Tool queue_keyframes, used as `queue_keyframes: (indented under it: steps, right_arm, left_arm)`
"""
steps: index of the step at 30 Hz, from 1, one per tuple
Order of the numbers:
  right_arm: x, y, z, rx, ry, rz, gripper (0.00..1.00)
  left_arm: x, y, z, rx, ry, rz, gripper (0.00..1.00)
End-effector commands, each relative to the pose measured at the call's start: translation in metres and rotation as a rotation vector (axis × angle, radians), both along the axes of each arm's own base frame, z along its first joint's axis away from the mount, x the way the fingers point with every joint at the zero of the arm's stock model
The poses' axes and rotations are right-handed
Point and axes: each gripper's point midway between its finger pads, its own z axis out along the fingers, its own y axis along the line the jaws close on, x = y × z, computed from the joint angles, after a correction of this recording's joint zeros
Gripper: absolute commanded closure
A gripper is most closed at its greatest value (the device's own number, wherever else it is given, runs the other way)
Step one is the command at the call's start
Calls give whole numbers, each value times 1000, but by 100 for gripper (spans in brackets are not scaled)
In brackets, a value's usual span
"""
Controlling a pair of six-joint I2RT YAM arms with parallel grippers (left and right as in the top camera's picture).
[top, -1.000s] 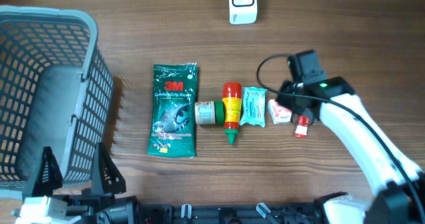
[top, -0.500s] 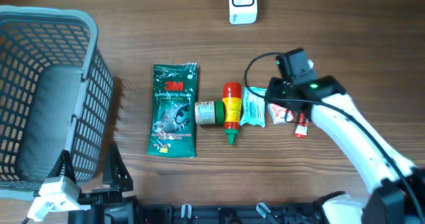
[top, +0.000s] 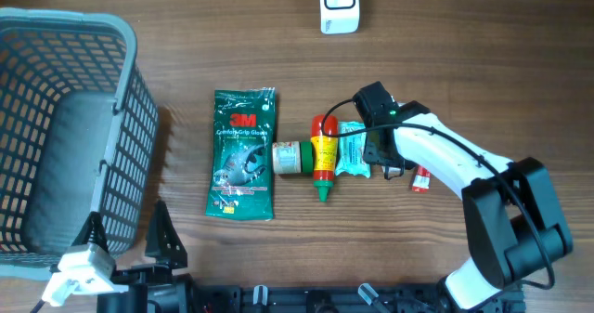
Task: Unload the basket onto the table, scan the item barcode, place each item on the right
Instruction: 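Lift the snack bag and carry it to the white scanner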
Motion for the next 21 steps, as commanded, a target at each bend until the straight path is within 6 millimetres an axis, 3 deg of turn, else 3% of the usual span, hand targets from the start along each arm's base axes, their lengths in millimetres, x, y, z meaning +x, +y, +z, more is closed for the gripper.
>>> queue_keyframes:
  steps: [1, 5, 9, 10, 15, 19, 21]
  right_arm:
    - [-6, -7, -17, -54, 38, -20, 52]
    - [-8, -3, -19, -22, 48, -45, 55]
    - [-21, 16, -30, 91, 121, -91, 81]
    - [-23, 19, -31, 108, 129, -115, 92]
    - [-38, 45, -29, 265, 212, -356, 95]
    - [-40, 59, 4, 385, 331, -564, 96]
    - [-43, 69, 33, 478, 452, -703, 96]
  left_arm:
    - [-1, 0, -7, -8, 25, -1, 0]
    - [-1, 0, -13, -11, 49, 0, 0]
    - [-1, 0, -14, -12, 53, 0, 0]
    - [-1, 0, -14, -12, 53, 0, 0]
    - [-2, 0, -21, -16, 84, -1, 0]
    - [-4, 0, -34, -23, 135, -1, 0]
    - [-4, -1, -36, -24, 141, -1, 0]
